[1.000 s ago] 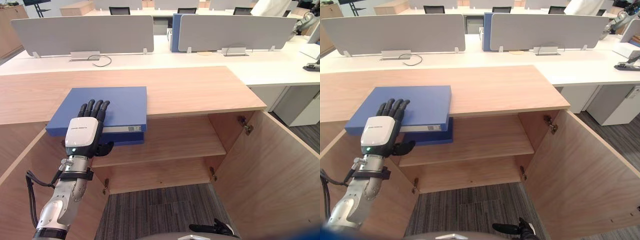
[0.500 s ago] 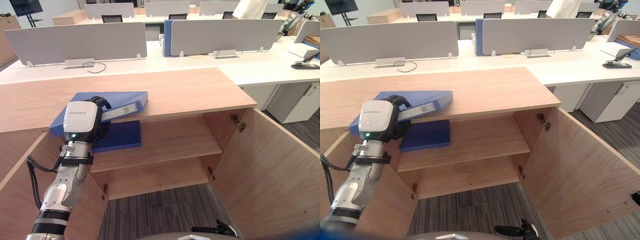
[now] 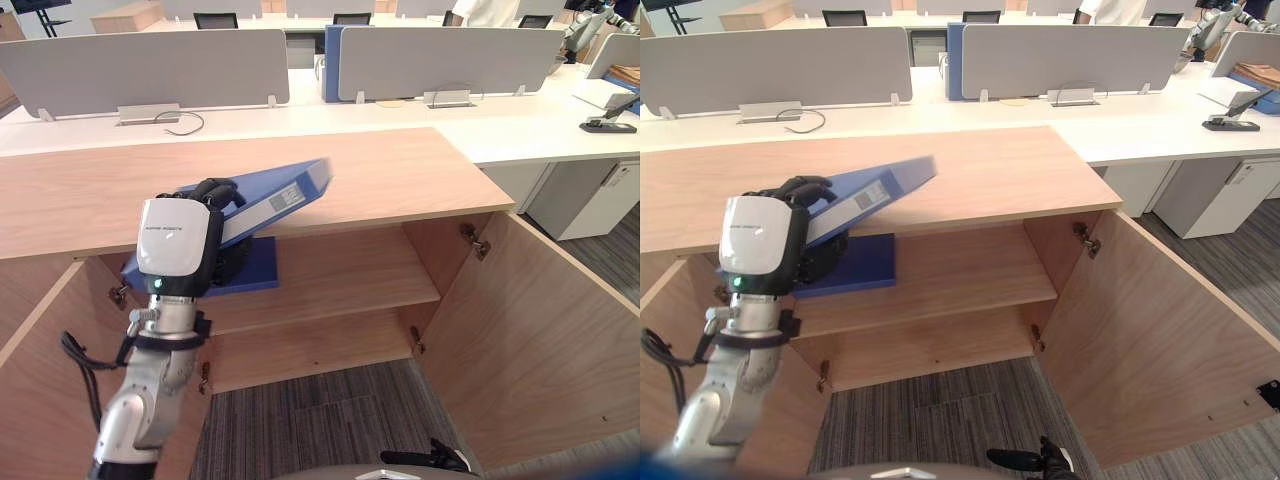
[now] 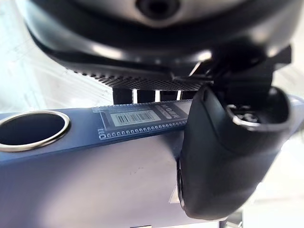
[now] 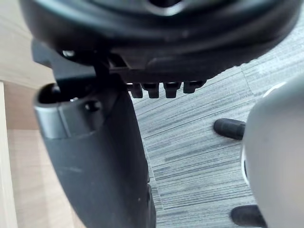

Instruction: Walk over to the cabinet, pick up the folder, carry it to the office cabinet, place the folder inside the office cabinet, then close the office cabinet door

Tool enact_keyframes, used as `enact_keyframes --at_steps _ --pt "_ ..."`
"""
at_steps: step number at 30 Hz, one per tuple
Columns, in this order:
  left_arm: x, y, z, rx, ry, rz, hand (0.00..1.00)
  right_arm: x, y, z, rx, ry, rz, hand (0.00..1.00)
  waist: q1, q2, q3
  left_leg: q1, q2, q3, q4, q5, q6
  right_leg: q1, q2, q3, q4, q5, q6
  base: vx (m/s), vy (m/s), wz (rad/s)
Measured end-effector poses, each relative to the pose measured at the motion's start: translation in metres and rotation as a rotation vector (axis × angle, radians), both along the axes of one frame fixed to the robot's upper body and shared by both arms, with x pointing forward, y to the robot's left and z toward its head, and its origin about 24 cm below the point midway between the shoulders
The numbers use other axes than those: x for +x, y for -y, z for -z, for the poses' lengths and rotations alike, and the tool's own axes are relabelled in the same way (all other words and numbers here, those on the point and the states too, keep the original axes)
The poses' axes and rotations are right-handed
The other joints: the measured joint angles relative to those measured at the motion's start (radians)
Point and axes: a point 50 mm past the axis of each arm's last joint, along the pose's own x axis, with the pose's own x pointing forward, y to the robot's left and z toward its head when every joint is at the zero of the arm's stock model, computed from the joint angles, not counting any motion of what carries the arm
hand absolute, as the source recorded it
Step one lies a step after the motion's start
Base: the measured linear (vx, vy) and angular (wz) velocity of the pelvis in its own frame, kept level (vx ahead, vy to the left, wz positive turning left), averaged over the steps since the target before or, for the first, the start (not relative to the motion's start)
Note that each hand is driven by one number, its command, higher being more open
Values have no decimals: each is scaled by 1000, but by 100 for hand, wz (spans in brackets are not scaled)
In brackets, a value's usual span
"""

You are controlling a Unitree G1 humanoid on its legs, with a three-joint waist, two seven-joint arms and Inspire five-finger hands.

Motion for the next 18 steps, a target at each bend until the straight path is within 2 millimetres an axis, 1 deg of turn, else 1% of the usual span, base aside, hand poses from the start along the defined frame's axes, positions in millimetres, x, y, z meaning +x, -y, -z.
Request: enact_keyframes --at_steps 2,4,5,7,9,10,11,14,16,17,18 --pt "-11 7 -6 -253 21 127 0 7 -2 -8 10 93 35 100 -6 7 0 0 3 -1 4 -3 5 0 2 6 1 1 -1 -28 -13 -9" --pt "-19 6 -3 -495 22 197 0 19 -5 -19 24 200 55 100 -16 17 7 0 6 1 8 -6 8 -2 5 14 5 1 -2 -61 -11 -10" --pt "-24 2 3 -674 5 232 0 25 -6 -29 30 285 82 100 -21 19 9 -3 10 2 17 -13 7 -2 9 19 7 0 -4 -75 -9 -12" --pt "-28 -5 10 -802 -11 237 0 28 -7 -36 45 343 108 100 -28 17 11 -3 13 2 19 -17 4 -2 12 22 8 -2 -6 -56 -13 -7" --pt "-40 -19 23 -1037 -17 247 0 33 -11 -49 99 447 165 100 -34 8 22 -4 20 3 26 -22 -4 -4 17 25 8 -3 -7 -32 -18 -4" --pt "-43 -22 26 -1082 -13 242 0 34 -11 -52 110 469 177 100 -35 3 25 -4 21 3 29 -23 -5 -6 18 26 8 -3 -7 0 0 0" --pt "-49 -27 32 -1181 -2 233 0 37 -14 -60 133 521 193 100 -35 -7 34 -5 23 3 33 -23 -6 -7 20 26 9 -3 -8 0 0 0" --pt "-56 -28 42 -1306 3 220 0 44 -16 -74 183 608 245 100 -34 -13 37 -4 22 4 34 -24 -5 -5 19 28 9 -3 -8 0 0 0" --pt "-59 -26 47 -1387 10 241 0 54 -21 -95 224 722 255 100 -34 -9 39 1 19 4 34 -26 -2 -1 16 29 9 -3 -8 8 16 -1" --pt "-59 -25 48 -1401 14 249 0 58 -22 -101 230 756 252 100 -34 -9 40 2 19 4 34 -26 -2 -1 15 29 9 -3 -8 0 0 0" --pt "-59 -23 48 -1430 19 280 0 66 -24 -117 239 836 233 100 -34 -8 40 3 20 5 34 -27 -2 0 15 30 10 -3 -7 0 0 0"
